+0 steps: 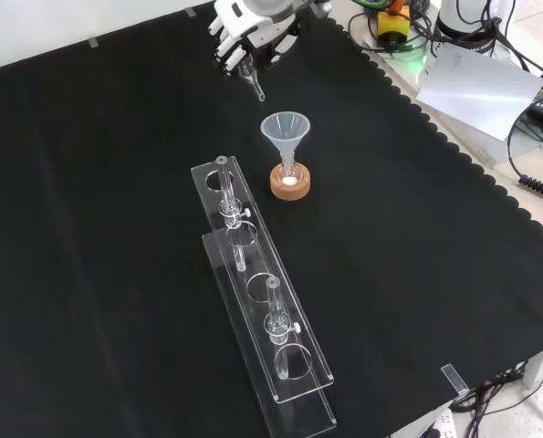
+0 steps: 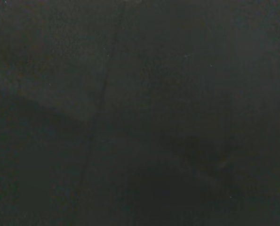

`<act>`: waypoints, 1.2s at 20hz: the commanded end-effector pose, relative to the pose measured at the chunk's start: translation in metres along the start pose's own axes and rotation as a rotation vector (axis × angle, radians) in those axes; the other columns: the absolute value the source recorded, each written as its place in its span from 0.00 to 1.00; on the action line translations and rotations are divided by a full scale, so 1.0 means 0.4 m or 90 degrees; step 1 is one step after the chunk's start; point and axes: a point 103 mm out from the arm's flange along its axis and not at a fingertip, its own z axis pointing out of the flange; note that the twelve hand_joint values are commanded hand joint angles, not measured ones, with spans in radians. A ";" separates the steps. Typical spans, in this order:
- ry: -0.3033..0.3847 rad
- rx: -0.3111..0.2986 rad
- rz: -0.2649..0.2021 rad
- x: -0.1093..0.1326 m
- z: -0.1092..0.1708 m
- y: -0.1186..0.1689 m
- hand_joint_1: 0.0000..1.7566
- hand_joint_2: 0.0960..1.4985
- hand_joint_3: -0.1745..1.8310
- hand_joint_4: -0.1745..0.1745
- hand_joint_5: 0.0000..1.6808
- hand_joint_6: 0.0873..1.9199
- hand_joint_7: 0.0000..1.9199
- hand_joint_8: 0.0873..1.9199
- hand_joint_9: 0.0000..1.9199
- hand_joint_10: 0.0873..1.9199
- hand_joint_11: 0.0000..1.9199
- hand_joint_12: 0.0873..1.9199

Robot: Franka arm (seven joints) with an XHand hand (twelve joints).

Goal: Put the weighing funnel back on the table.

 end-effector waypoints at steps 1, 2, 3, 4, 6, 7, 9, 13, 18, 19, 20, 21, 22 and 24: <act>0.027 0.002 -0.004 -0.007 0.018 0.012 0.60 0.75 0.00 1.00 0.63 0.46 0.29 0.28 0.47 0.18 0.30 0.61; 0.034 0.002 -0.004 -0.009 0.022 0.014 0.60 0.75 0.00 1.00 0.63 0.46 0.29 0.28 0.47 0.18 0.30 0.61; 0.040 0.004 -0.004 -0.012 0.026 0.017 0.60 0.75 0.00 1.00 0.63 0.46 0.29 0.28 0.47 0.18 0.30 0.61; 0.046 0.005 -0.005 -0.015 0.030 0.022 0.60 0.75 0.00 1.00 0.63 0.46 0.29 0.28 0.47 0.18 0.30 0.61; 0.059 0.007 -0.006 -0.020 0.038 0.031 0.60 0.75 0.00 1.00 0.63 0.46 0.29 0.28 0.47 0.18 0.30 0.61; 0.065 0.008 -0.007 -0.022 0.042 0.037 0.60 0.75 0.00 1.00 0.63 0.46 0.29 0.28 0.47 0.18 0.30 0.61; 0.070 0.010 -0.008 -0.024 0.051 0.051 0.60 0.75 0.00 1.00 0.63 0.46 0.29 0.28 0.47 0.18 0.30 0.61; 0.090 0.018 -0.013 -0.027 0.076 0.089 0.60 0.75 0.00 1.00 0.63 0.46 0.29 0.28 0.47 0.18 0.30 0.61; 0.114 0.032 -0.021 -0.031 0.113 0.147 0.60 0.75 0.00 1.00 0.63 0.46 0.29 0.28 0.47 0.18 0.30 0.61; 0.118 0.035 -0.024 -0.031 0.121 0.160 0.60 0.75 0.00 1.00 0.63 0.46 0.29 0.28 0.47 0.19 0.30 0.61; 0.119 0.038 -0.025 -0.032 0.128 0.172 0.60 0.75 0.00 1.00 0.63 0.46 0.29 0.28 0.47 0.19 0.30 0.61; 0.122 0.042 -0.027 -0.031 0.138 0.186 0.60 0.76 0.00 1.00 0.63 0.46 0.29 0.28 0.47 0.19 0.30 0.61; 0.124 0.046 -0.028 -0.031 0.148 0.198 0.60 0.76 0.00 1.00 0.63 0.46 0.29 0.28 0.47 0.19 0.30 0.61; 0.129 0.053 -0.031 -0.031 0.166 0.222 0.60 0.76 0.00 1.00 0.63 0.46 0.29 0.28 0.47 0.19 0.30 0.61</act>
